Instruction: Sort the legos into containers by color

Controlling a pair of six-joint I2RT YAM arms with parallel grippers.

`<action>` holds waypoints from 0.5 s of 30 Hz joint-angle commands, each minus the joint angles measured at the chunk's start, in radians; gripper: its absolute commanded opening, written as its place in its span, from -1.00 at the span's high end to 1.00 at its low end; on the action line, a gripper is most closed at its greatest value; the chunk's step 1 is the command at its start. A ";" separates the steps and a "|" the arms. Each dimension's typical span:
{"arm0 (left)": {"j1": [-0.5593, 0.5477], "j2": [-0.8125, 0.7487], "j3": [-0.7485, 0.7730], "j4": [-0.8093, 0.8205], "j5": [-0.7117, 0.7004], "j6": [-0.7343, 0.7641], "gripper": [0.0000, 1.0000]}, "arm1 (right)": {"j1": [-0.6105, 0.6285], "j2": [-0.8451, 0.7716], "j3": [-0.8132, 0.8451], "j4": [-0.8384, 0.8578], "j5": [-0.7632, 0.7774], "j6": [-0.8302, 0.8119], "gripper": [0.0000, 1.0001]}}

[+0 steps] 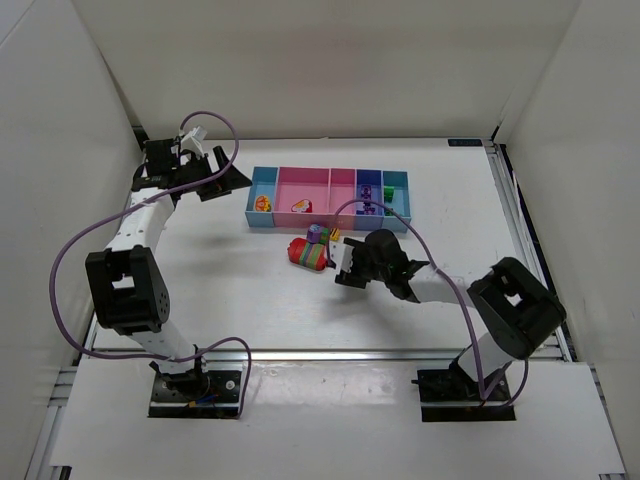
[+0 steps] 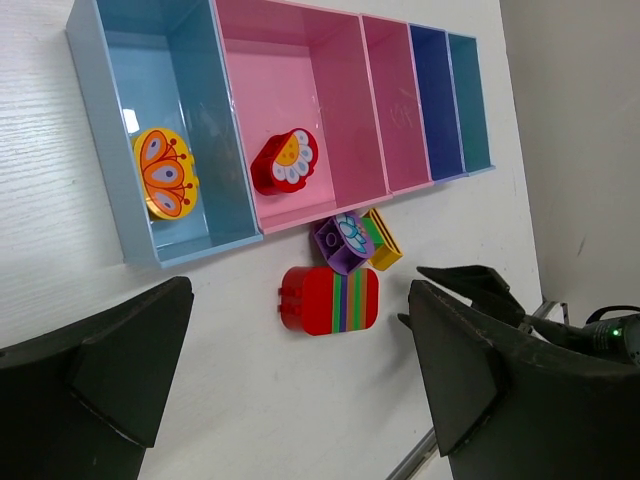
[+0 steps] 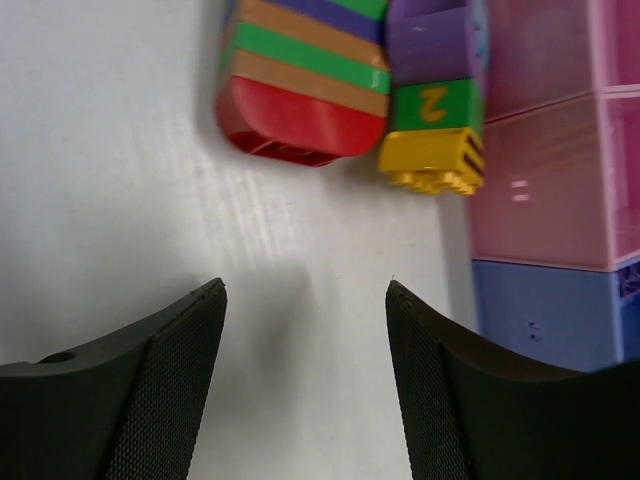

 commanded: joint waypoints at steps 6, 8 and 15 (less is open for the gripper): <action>-0.004 0.001 0.002 -0.002 -0.011 0.016 -0.99 | 0.002 0.109 0.076 0.195 0.122 -0.006 -0.37; -0.004 0.005 0.005 -0.002 -0.012 0.018 -0.99 | -0.004 0.126 0.095 0.203 0.122 -0.006 -0.37; -0.004 0.017 0.008 -0.002 -0.009 0.019 -0.99 | -0.022 0.195 0.176 0.193 0.112 -0.003 -0.36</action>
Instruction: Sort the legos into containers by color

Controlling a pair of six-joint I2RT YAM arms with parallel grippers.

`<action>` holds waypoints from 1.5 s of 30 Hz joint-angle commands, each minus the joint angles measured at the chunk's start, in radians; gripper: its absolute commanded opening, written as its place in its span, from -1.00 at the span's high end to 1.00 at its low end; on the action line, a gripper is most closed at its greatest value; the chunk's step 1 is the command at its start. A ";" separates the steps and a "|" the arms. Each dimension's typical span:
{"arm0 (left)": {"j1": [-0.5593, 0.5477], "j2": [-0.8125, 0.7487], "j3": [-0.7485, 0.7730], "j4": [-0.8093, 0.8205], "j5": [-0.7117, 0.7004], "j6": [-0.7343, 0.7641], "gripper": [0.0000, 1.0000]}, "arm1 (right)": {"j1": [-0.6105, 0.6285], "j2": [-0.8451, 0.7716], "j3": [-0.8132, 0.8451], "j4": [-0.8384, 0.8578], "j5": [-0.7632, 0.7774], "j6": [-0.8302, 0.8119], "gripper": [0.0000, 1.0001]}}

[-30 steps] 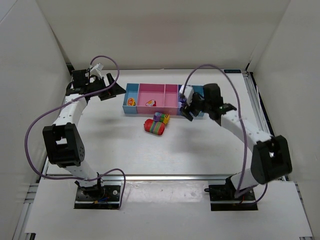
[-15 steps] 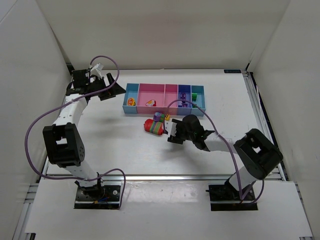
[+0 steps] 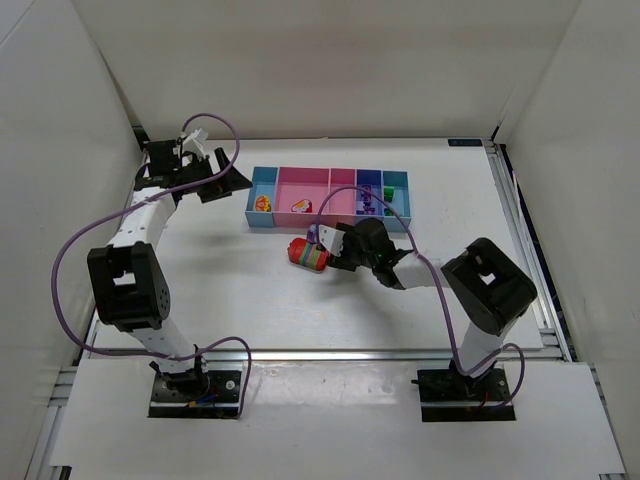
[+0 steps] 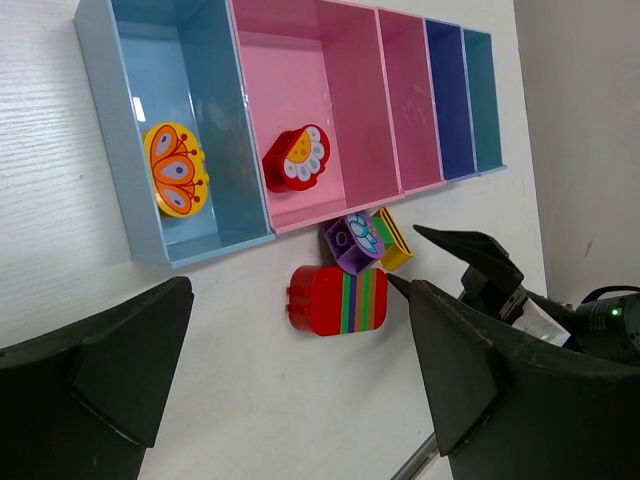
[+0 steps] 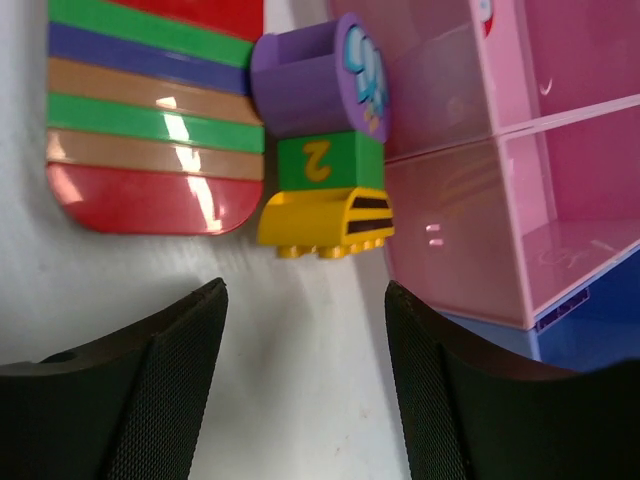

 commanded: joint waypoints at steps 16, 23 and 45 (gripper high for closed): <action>0.012 0.016 0.011 -0.002 0.007 0.010 -0.99 | -0.010 0.080 0.128 0.011 -0.053 -0.002 -0.23; 0.013 0.016 0.005 -0.002 0.010 0.008 -0.99 | -0.007 0.097 0.140 0.001 -0.058 0.000 0.07; 0.007 -0.011 -0.021 0.008 0.027 -0.010 -0.99 | -0.004 -0.009 0.086 -0.042 -0.061 0.037 -0.39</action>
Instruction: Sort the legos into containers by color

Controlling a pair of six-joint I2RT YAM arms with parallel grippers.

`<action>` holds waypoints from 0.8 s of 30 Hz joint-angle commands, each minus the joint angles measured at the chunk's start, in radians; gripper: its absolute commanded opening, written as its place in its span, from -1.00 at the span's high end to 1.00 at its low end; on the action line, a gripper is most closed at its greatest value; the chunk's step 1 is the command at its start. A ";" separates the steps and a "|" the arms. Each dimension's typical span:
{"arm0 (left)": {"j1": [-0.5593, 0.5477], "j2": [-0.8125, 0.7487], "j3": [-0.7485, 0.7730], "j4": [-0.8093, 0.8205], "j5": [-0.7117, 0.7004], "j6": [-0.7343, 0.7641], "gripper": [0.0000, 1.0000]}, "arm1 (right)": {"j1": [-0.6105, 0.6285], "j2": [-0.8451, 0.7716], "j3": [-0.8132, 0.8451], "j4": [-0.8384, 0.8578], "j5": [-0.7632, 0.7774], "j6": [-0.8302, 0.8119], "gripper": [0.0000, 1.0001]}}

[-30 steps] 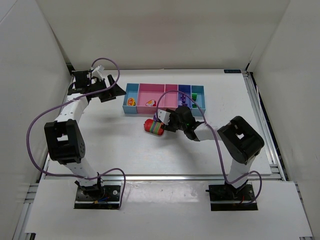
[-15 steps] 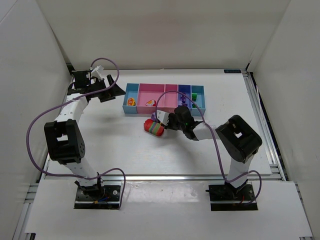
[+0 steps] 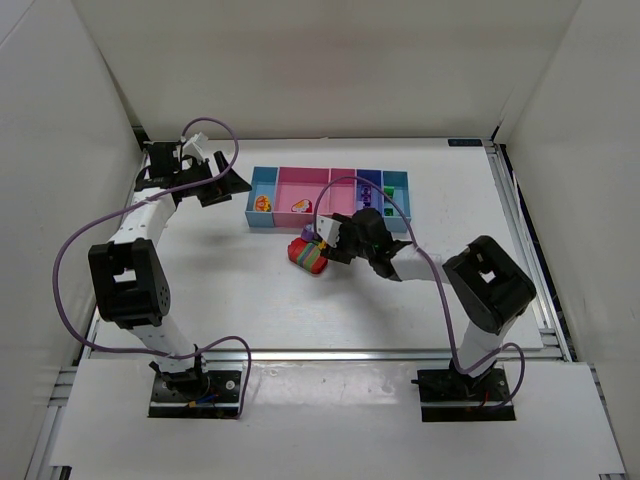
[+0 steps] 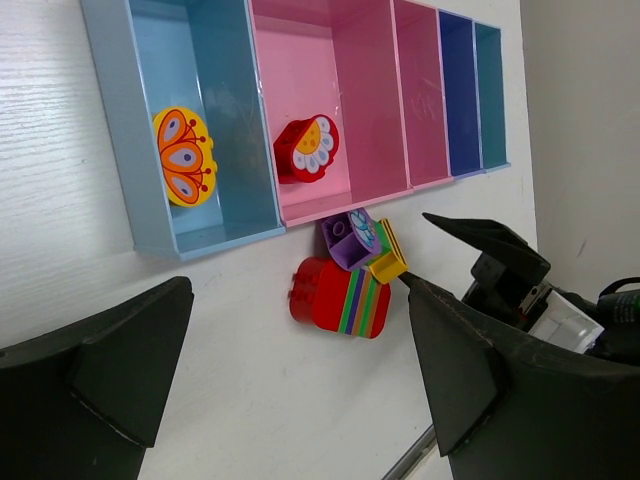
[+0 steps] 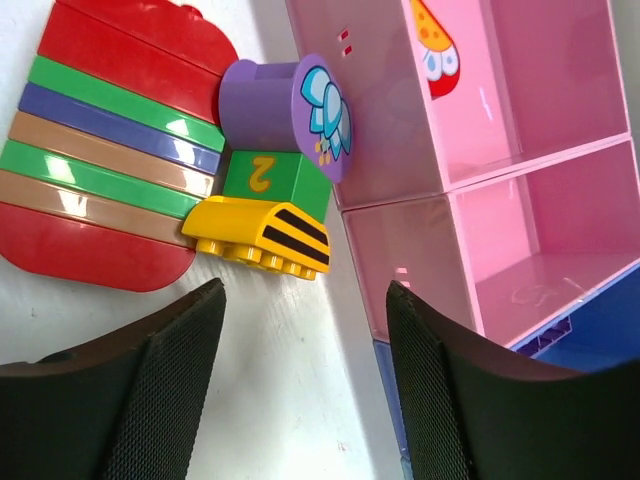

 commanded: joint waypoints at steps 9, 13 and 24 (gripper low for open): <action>-0.006 -0.037 -0.004 0.009 0.013 -0.002 -0.99 | 0.012 0.017 -0.019 0.051 -0.028 -0.016 -0.34; -0.006 -0.032 -0.006 0.009 0.010 0.001 -0.99 | 0.015 0.047 0.005 0.063 -0.033 -0.018 -0.31; 0.002 -0.028 -0.010 0.006 0.010 0.007 -0.99 | 0.018 0.109 0.061 0.068 -0.034 -0.016 -0.30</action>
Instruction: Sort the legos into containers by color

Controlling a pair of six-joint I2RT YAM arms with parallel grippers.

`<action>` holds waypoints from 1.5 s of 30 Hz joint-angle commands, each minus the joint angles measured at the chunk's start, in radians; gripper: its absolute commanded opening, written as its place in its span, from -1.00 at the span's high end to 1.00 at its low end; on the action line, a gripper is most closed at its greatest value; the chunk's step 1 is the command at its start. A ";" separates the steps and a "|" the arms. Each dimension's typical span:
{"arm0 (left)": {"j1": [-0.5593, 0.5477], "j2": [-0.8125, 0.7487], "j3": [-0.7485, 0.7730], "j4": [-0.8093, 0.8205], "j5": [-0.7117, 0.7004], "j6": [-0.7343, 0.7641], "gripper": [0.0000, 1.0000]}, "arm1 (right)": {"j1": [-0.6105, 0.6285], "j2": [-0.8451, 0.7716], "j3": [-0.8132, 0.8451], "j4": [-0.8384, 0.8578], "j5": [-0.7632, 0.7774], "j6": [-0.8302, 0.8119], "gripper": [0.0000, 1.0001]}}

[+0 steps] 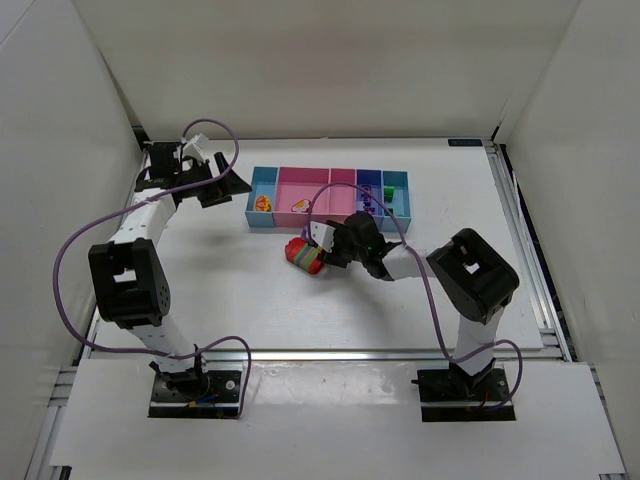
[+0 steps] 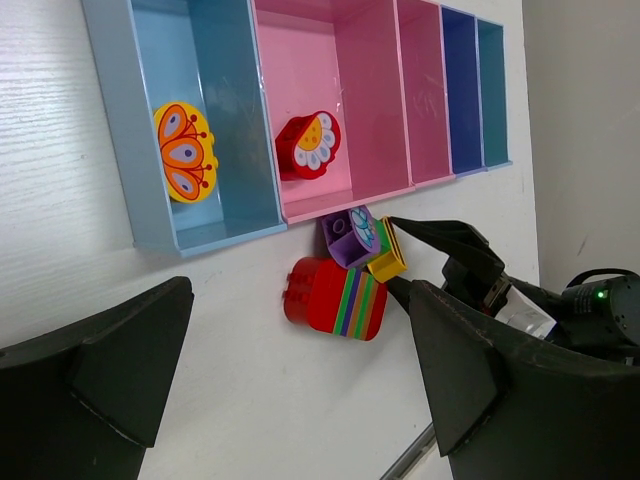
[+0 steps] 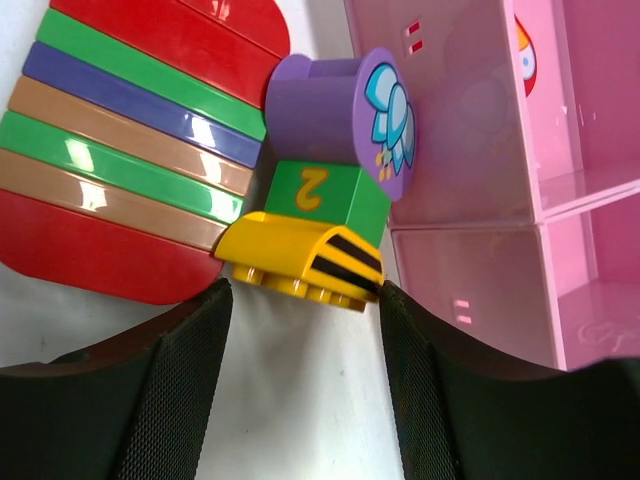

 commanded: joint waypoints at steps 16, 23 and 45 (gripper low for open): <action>0.002 -0.028 -0.021 0.006 0.010 0.007 -0.99 | 0.021 0.049 0.082 0.042 0.000 -0.001 0.01; 0.003 -0.024 -0.019 0.009 0.014 0.002 -0.99 | 0.021 0.038 0.075 0.043 -0.002 -0.007 0.34; -0.026 -0.107 -0.114 -0.197 0.554 0.559 -0.99 | -0.073 -0.494 0.038 -0.404 -0.474 0.244 0.88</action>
